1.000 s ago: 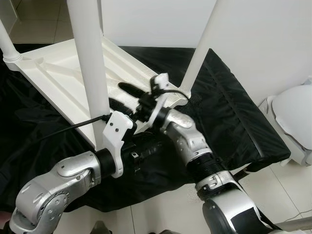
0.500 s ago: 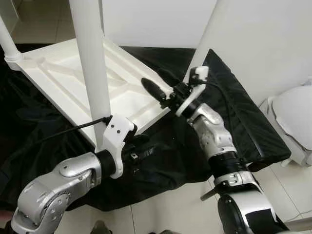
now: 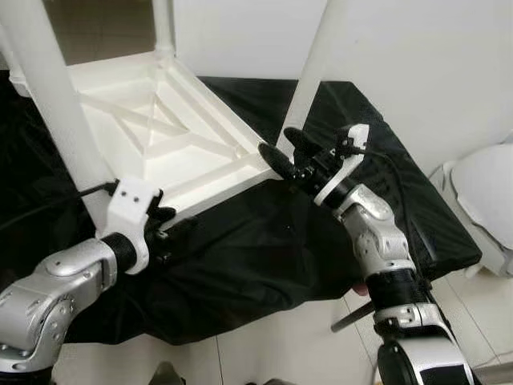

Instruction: Building children table

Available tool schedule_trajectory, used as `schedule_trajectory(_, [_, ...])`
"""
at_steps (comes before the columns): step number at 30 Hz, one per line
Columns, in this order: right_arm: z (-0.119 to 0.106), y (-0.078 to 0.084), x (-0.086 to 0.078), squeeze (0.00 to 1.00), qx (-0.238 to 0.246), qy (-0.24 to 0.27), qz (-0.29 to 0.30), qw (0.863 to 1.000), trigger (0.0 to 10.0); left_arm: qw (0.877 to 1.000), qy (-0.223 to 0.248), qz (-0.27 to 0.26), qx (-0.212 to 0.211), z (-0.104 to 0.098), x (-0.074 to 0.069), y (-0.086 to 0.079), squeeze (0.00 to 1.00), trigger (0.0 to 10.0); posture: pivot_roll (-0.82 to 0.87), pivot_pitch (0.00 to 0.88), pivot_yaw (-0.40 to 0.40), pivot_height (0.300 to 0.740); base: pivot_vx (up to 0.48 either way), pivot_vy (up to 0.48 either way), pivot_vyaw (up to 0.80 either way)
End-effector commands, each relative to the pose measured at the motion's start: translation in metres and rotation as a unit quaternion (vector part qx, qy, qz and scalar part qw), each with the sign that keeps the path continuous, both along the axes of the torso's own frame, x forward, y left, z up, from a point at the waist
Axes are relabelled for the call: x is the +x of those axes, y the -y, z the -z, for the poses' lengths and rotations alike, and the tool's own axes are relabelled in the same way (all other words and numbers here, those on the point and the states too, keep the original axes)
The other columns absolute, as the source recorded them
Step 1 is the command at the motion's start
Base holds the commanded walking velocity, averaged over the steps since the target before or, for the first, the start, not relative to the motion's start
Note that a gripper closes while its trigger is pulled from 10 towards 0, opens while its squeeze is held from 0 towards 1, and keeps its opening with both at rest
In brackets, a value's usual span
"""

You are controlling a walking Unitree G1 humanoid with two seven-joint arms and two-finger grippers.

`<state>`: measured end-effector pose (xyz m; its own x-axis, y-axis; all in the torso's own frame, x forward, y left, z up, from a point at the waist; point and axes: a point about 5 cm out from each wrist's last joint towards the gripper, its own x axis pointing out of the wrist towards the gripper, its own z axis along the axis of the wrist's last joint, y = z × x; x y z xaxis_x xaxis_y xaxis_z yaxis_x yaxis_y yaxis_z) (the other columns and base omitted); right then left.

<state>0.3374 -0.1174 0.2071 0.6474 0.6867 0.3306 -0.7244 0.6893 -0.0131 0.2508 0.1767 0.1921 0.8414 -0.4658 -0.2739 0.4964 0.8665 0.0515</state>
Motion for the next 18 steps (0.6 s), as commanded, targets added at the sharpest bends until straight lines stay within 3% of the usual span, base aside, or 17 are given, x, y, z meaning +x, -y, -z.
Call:
schedule_trajectory(1, [0.003, 0.009, -0.002, 0.00, -0.012, -0.005, 0.015, 1.000, 10.0, 1.000, 0.008, -0.022, 0.013, -0.001, 0.002, -0.005, 0.00, 10.0, 0.08, 0.091, -0.114, 0.740, 0.000, 0.000, 0.00])
schedule_trajectory(10, [0.024, 0.034, -0.008, 0.00, -0.053, -0.029, 0.087, 0.994, 10.0, 1.000, 0.008, -0.009, 0.013, -0.001, 0.001, -0.004, 0.00, 10.0, 0.08, 0.098, -0.110, 0.740, 0.000, 0.000, 0.00])
schedule_trajectory(12, [0.031, 0.051, -0.004, 0.00, -0.047, -0.045, 0.153, 0.986, 10.0, 1.000, 0.011, 0.024, -0.005, -0.002, -0.002, 0.010, 0.00, 10.0, 0.07, 0.098, -0.102, 0.740, 0.000, 0.000, 0.00])
schedule_trajectory(14, [0.031, 0.051, -0.004, 0.00, -0.047, -0.045, 0.153, 0.986, 10.0, 1.000, 0.011, 0.024, -0.005, -0.002, -0.002, 0.010, 0.00, 10.0, 0.07, 0.098, -0.102, 0.740, 0.000, 0.000, 0.00])
schedule_trajectory(17, [0.031, 0.067, 0.007, 0.00, -0.048, -0.050, 0.195, 0.978, 10.0, 0.995, 0.003, 0.088, -0.038, 0.000, -0.006, 0.040, 0.00, 10.0, 0.06, 0.095, -0.095, 0.740, 0.000, 0.000, 0.00])
schedule_trajectory(18, [0.031, 0.067, 0.007, 0.00, -0.048, -0.050, 0.195, 0.978, 10.0, 0.995, 0.003, 0.088, -0.038, 0.000, -0.006, 0.040, 0.00, 10.0, 0.06, 0.095, -0.095, 0.740, 0.000, 0.000, 0.00])
